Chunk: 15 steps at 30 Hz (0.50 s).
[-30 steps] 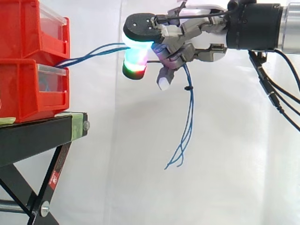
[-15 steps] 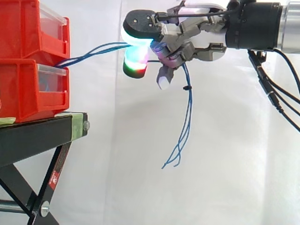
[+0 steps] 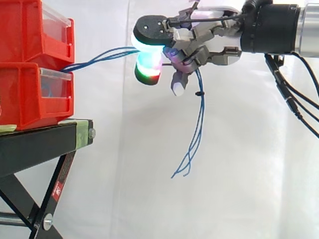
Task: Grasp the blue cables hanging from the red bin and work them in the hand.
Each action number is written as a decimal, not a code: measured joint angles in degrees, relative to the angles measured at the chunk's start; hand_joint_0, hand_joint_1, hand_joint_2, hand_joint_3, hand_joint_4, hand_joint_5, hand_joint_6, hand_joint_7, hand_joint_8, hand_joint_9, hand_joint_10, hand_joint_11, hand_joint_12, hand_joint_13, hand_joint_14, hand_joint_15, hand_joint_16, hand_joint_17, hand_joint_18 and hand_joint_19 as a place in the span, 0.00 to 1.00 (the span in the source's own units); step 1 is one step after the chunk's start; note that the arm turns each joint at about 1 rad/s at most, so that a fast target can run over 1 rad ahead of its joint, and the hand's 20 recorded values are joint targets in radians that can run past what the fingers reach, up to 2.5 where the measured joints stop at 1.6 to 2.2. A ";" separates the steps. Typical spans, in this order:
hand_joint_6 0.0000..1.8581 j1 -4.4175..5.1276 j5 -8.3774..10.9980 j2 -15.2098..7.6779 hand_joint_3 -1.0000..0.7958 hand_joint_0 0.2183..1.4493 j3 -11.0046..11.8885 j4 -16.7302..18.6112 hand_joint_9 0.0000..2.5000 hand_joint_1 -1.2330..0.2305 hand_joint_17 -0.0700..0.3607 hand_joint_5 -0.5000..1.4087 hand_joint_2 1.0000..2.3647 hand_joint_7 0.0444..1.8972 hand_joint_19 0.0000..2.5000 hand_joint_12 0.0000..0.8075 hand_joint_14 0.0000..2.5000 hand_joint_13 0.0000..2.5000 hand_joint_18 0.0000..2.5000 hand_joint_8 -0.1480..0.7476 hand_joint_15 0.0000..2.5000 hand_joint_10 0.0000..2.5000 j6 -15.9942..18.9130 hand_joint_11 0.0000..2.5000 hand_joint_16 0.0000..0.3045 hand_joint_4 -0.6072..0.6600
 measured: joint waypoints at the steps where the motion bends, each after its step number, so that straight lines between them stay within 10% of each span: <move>1: 0.31 -0.02 0.00 0.00 0.02 0.50 0.00 -0.05 0.36 0.38 0.42 0.51 0.00 0.65 0.23 0.58 1.00 0.44 0.51 0.58 0.65 1.00 -0.03 1.00 0.16 0.62; 8: 0.00 -0.09 0.00 0.00 0.33 0.52 0.00 -0.26 0.36 0.43 0.43 0.54 0.02 0.75 0.25 0.60 1.00 0.44 0.50 0.60 0.67 1.00 -0.07 1.00 0.17 0.66; 15: 0.00 -0.12 0.00 0.00 0.47 0.55 0.01 -0.11 0.37 0.44 0.49 0.52 0.01 0.70 0.14 0.62 1.00 0.46 0.53 0.61 0.64 1.00 -0.07 1.00 0.21 0.69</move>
